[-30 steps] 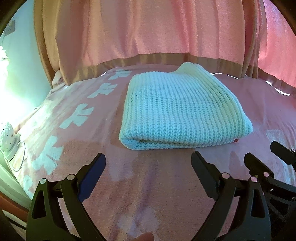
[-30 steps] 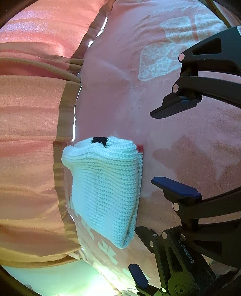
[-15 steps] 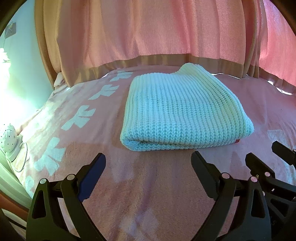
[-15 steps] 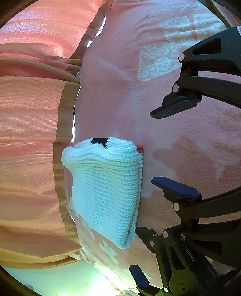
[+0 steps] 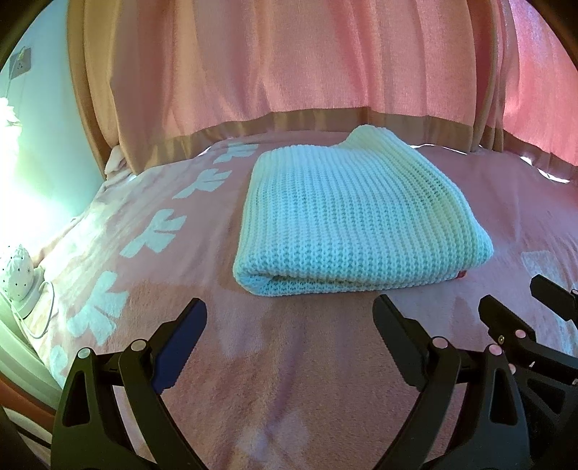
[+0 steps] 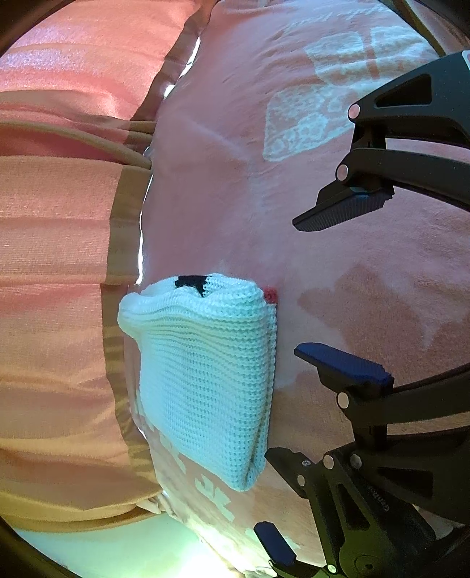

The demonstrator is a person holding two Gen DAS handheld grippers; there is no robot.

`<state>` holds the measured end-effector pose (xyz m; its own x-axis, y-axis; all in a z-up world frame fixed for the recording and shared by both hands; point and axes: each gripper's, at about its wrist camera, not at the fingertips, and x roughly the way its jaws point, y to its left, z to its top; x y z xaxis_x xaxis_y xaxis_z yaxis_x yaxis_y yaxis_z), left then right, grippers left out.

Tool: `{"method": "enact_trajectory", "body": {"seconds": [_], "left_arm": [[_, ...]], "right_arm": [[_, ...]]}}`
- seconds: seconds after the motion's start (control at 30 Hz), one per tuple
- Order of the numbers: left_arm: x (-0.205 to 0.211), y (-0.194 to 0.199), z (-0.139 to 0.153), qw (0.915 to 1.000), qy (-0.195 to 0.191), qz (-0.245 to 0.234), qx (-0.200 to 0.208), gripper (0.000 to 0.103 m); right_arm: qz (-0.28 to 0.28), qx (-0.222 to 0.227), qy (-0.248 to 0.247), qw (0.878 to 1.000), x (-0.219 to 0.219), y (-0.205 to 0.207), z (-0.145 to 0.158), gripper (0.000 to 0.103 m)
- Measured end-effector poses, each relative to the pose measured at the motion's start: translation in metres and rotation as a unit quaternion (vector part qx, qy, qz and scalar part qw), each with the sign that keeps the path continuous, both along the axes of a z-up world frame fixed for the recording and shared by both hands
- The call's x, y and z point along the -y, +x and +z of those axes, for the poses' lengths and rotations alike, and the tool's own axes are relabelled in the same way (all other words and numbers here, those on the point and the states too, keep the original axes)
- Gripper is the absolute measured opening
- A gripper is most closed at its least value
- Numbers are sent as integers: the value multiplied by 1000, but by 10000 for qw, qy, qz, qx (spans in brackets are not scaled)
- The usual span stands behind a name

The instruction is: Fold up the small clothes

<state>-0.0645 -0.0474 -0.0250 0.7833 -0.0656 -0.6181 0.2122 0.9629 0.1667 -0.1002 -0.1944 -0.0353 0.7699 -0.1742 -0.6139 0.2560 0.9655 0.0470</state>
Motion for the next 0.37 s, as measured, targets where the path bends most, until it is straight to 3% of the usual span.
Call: {"method": "enact_trajectory", "body": {"seconds": [0.2,0.37], "left_arm": [[-1,3,-1,9998,-95,37,-170,90],[1,2,0,10000,-37,39,-62,87]], "right_arm": [[-11,-5,12,10000,1,1,0,64],[10,-22,-2,10000,2,1,-1,64]]}}
